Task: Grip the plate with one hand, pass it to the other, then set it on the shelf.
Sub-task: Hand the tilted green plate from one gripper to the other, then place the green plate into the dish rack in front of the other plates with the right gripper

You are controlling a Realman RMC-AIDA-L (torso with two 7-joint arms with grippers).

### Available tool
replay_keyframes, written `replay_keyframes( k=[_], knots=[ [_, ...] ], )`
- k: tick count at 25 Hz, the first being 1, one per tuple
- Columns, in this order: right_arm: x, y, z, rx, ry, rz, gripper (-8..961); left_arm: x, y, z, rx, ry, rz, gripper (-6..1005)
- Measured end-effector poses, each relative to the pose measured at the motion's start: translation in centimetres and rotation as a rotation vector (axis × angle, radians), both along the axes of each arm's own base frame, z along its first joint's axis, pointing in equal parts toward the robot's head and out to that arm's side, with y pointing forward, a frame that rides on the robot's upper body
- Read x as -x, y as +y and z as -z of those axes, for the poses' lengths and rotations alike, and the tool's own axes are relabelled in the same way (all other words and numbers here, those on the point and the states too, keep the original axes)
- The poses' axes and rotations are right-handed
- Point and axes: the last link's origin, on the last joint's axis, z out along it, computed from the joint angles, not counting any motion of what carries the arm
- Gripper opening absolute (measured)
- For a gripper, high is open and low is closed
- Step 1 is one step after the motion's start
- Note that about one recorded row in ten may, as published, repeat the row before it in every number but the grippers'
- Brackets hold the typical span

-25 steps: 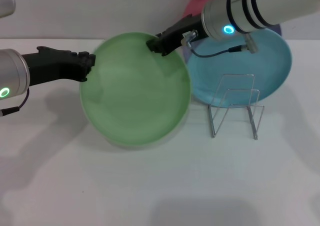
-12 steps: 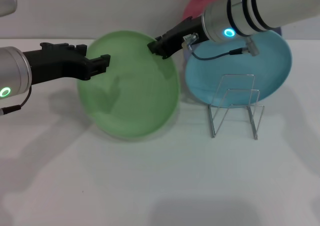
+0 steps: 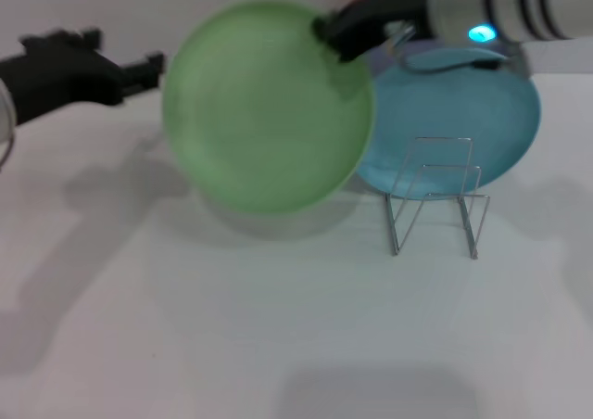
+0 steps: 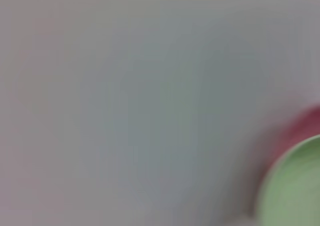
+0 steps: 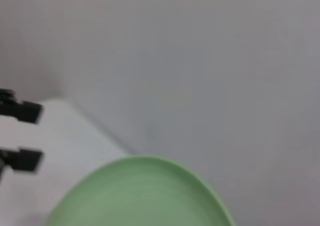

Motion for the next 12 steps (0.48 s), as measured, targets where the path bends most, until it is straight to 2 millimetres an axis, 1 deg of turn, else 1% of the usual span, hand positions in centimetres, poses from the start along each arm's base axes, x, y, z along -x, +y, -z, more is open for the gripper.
replay_keyframes(
  k=[2,3,4,5,6,8,9,10,12],
  knots=[
    [-0.4,-0.6,-1.3,-0.074,0.021,-0.034,40,0.6,0.0,-0.3,-0.085,0.015,0.018,799],
    [-0.6,-0.9,-2.0,-0.108,0.033,-0.047,38,0.9,0.0,-0.3,-0.128,0.018,0.026,799],
    [-1.2,-1.8,-3.4,-0.201,0.066,-0.080,38,1.5,-0.2,-0.3,-0.244,0.016,0.040,799],
    [-1.2,-1.8,-3.4,-0.201,0.066,-0.080,38,1.5,-0.2,-0.3,-0.244,0.016,0.040,799],
    [-1.6,-2.2,-4.0,-0.238,0.077,-0.093,39,2.2,-0.4,-0.3,-0.335,0.002,0.035,799],
    [-2.3,-3.3,-4.9,-0.312,0.105,-0.132,39,3.3,-0.7,-0.2,-0.448,-0.013,0.024,799],
    [-3.2,-4.8,-5.6,-0.380,0.137,-0.178,39,4.3,-0.9,0.2,-0.543,-0.023,0.015,799],
    [-3.2,-4.8,-5.6,-0.380,0.137,-0.178,39,4.3,-0.9,0.2,-0.543,-0.023,0.015,799],
    [-4.0,-6.0,-5.9,-0.420,0.161,-0.208,39,5.5,-1.4,1.0,-0.619,-0.029,0.007,799]
  ],
)
